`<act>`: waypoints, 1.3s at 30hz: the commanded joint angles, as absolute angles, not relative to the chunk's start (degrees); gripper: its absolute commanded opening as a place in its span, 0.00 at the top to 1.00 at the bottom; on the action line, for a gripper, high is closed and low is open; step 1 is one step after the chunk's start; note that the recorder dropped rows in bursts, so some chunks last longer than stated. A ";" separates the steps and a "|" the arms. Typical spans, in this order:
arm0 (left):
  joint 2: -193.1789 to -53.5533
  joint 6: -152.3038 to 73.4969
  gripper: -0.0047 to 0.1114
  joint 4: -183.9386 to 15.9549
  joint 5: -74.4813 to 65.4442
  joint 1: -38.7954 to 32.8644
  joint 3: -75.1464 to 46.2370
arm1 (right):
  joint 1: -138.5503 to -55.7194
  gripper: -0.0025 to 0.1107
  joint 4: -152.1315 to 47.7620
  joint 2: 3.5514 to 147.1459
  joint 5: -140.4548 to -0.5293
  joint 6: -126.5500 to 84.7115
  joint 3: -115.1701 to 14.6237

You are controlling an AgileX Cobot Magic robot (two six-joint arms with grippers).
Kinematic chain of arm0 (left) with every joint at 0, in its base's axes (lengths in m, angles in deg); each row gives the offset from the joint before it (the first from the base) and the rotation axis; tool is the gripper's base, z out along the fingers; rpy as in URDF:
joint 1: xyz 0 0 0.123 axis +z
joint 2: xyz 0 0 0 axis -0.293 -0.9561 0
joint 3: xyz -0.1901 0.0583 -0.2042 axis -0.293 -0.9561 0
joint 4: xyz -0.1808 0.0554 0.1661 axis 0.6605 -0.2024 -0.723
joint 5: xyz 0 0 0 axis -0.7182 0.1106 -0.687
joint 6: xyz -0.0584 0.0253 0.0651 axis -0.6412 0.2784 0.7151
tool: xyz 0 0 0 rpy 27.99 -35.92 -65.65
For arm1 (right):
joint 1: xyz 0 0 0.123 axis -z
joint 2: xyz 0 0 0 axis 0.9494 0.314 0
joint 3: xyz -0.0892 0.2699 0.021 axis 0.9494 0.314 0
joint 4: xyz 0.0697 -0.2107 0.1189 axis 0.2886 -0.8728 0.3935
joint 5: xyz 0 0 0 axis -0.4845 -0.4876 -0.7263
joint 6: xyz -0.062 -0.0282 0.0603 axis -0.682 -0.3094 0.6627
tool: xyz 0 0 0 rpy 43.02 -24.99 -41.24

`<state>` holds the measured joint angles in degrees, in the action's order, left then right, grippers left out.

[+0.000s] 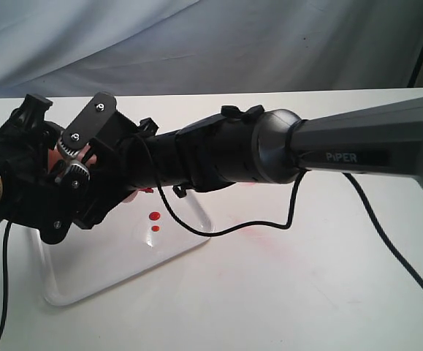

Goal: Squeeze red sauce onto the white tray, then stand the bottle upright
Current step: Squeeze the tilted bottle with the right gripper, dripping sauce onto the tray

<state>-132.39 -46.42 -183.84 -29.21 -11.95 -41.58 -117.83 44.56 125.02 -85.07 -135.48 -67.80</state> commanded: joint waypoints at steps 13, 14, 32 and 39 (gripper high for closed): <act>-131.63 -47.56 0.96 -183.94 -30.33 -12.29 -41.14 | -118.03 0.98 44.55 124.44 -85.90 -135.27 -68.08; -131.63 -47.56 0.96 -183.94 -30.33 -12.29 -41.14 | -118.03 0.98 44.55 124.44 -85.90 -135.27 -68.08; -131.63 -47.56 0.96 -183.94 -30.33 -12.29 -41.14 | -118.03 0.98 44.44 124.44 -86.14 -135.38 -68.08; -131.63 -47.44 0.96 -183.94 -31.21 -12.29 -41.14 | -118.03 0.98 42.23 124.44 -86.14 -135.38 -68.08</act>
<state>-132.39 -45.58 -184.08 -29.07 -11.95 -41.58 -117.94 43.28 125.02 -85.19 -135.65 -67.80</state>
